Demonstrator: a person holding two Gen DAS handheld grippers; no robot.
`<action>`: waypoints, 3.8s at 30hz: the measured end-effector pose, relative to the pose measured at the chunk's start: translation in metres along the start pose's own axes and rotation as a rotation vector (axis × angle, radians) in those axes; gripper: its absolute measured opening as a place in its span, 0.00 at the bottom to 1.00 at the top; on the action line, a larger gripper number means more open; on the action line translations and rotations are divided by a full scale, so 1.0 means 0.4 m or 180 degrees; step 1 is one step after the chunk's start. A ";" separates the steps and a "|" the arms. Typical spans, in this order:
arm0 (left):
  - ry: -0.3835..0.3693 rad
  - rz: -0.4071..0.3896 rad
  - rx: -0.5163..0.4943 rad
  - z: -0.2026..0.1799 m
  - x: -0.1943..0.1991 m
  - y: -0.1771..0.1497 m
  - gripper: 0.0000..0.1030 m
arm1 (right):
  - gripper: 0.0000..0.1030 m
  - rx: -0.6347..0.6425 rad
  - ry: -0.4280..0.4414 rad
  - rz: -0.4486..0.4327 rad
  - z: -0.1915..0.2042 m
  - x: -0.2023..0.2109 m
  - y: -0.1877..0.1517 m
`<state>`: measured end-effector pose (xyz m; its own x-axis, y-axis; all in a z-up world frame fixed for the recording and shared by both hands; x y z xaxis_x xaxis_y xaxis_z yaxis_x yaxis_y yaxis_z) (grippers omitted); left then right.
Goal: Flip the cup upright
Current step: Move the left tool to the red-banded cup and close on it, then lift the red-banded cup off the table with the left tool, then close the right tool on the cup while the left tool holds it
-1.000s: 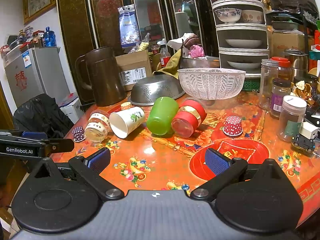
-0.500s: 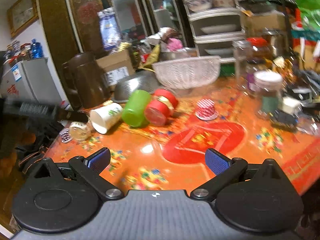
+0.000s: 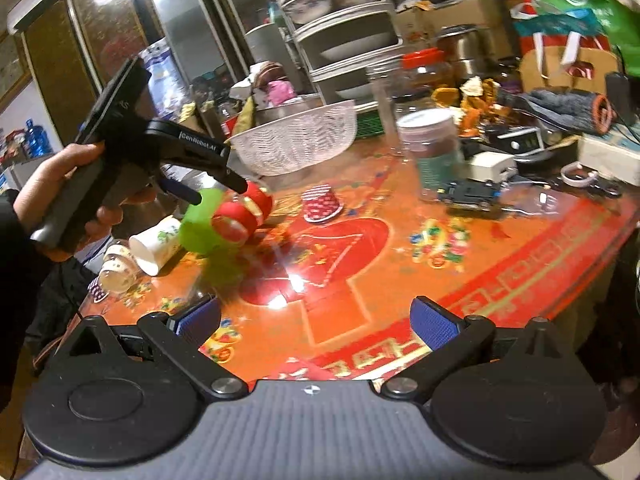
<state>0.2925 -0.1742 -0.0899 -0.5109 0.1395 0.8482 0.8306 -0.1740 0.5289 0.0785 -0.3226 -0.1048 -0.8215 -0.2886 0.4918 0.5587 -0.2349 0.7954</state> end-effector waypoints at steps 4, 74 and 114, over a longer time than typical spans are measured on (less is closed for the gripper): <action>0.0071 0.0110 -0.0002 0.003 -0.036 0.005 0.82 | 0.99 -0.0059 0.0006 -0.0004 -0.026 -0.005 0.001; -0.0053 -0.0256 0.0670 0.202 0.299 -0.572 0.61 | 0.99 -0.0069 0.0527 0.0551 0.271 -0.043 -0.106; -0.0647 -0.0402 0.1254 0.191 0.232 -0.585 0.61 | 0.73 -0.0463 0.0903 0.2082 0.498 -0.288 -0.120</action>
<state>0.0677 -0.0459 -0.1372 -0.5924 0.3311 0.7345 0.8056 0.2350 0.5438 0.1237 -0.0933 -0.1290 -0.2641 -0.6371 0.7242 0.9511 -0.0473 0.3052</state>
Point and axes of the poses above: each gripper's, at about its wrist camera, not at the fingertips, and x roughly against the way its jaws point, z to its left, y to its top, the point moved 9 cm from there along -x, roughly the way its jaws point, and after that the axes turned 2 degrees about -y, right-handed, at the moved point
